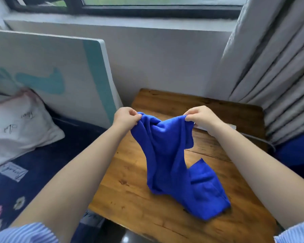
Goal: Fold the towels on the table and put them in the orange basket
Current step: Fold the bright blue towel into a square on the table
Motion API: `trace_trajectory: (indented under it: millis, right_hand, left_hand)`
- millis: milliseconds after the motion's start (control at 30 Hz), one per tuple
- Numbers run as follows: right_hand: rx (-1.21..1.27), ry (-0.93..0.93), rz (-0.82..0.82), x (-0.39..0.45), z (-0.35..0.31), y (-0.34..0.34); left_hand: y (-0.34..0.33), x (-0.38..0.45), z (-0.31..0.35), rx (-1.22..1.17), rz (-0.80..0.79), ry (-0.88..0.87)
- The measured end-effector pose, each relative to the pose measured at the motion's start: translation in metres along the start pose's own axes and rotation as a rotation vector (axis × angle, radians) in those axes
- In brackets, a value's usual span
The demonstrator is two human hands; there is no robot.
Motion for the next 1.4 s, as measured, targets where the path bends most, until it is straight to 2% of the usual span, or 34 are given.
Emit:
trace_trajectory:
  millis: [100,233,367,500,633,767,833,933,1033,1100,1233,1300,1400]
  right_hand:
    - [-0.017,-0.022,0.090,0.025,0.039,-0.007]
    - [-0.137,-0.188,0.077,0.034,0.112,-0.025]
    - [-0.228,-0.339,0.046,0.027,0.174,-0.045]
    - [-0.263,-0.366,0.062,0.019,0.204,-0.070]
    - [-0.193,-0.312,0.177,0.023,0.210,-0.084]
    - [0.057,-0.324,0.237,0.025,0.211,-0.082]
    - [0.085,-0.303,0.272,0.021,0.206,-0.072]
    - [0.131,-0.300,0.384,0.003,0.199,-0.046]
    - [0.246,-0.365,0.399,-0.023,0.200,-0.029]
    - [0.247,-0.422,0.327,-0.042,0.203,-0.029]
    - [0.099,-0.618,0.096,-0.073,0.219,-0.046]
    - [0.135,-0.651,0.067,-0.078,0.222,-0.055]
    - [0.102,-0.585,0.176,-0.066,0.219,-0.056]
  left_hand:
    - [-0.030,0.015,-0.031,0.042,0.017,0.068]
    - [-0.087,0.010,-0.084,0.168,-0.174,0.196]
    - [-0.144,-0.009,-0.122,0.363,-0.421,0.242]
    - [-0.180,-0.021,-0.138,0.452,-0.476,0.245]
    - [-0.197,-0.021,-0.143,0.366,-0.393,0.267]
    - [-0.202,-0.020,-0.153,0.250,-0.363,0.335]
    - [-0.196,-0.020,-0.157,0.163,-0.323,0.354]
    - [-0.173,-0.022,-0.175,-0.110,-0.232,0.427]
    - [-0.151,-0.027,-0.197,-0.338,-0.311,0.521]
    - [-0.143,-0.038,-0.210,-0.282,-0.472,0.585]
    - [-0.137,-0.063,-0.237,0.099,-0.745,0.553]
    - [-0.139,-0.068,-0.246,0.129,-0.751,0.543]
    - [-0.144,-0.060,-0.249,-0.054,-0.585,0.570]
Point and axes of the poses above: each hand's wrist, its own x-axis towards the middle knuckle, its own y-axis out of the back of the hand, z = x × y, the point moved 5 cm from there along x, towards the middle knuckle, and after that the axes turned 12 degrees about x, right-handed, at the moved point
